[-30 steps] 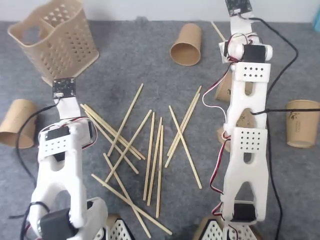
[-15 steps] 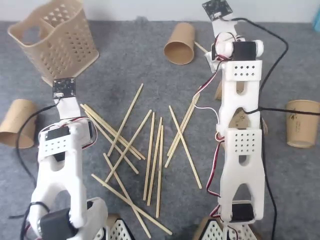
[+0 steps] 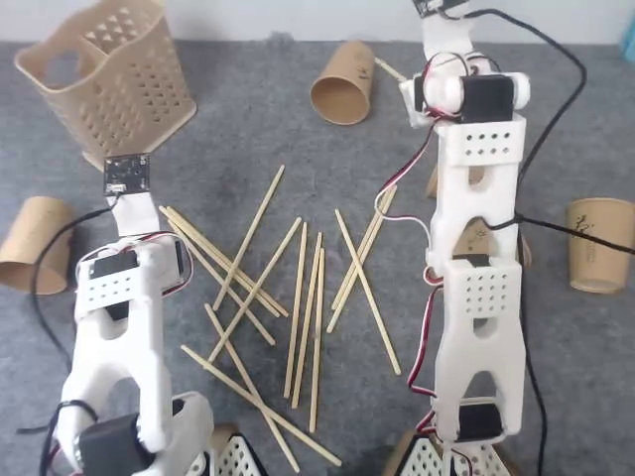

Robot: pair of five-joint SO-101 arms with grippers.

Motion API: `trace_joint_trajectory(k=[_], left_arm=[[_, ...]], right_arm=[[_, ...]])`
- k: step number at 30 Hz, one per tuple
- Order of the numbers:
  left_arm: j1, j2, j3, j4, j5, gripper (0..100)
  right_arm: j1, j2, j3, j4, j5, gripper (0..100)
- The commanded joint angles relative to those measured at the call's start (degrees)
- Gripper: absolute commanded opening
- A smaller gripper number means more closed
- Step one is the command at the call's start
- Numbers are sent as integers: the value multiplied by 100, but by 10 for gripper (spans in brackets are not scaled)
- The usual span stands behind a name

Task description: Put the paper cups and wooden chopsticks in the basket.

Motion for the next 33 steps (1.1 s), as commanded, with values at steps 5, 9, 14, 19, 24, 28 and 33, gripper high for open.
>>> trace_joint_trajectory(k=[5,9,14,19,24,28,33], left_arm=[[-35,-26,-207,-158,-97,12],[-35,-26,-207,-149,-97,12],[-35,-26,-207,-149,-97,12],[-35,-26,-207,-149,-97,12],[-35,-26,-207,-149,-97,12],[-35,-26,-207,-149,-97,12],[-35,-26,-207,-149,-97,12]], right_arm=[[-295,-629,-246,-444,-484,8],[-286,-382,-246,-418,-448,8],[-286,4,-246,-418,-440,8],[-277,277,-255,-585,-448,8],[-171,391,-264,-936,-475,7],[-40,382,-264,-1051,-484,7],[277,356,-273,-1323,-475,7]])
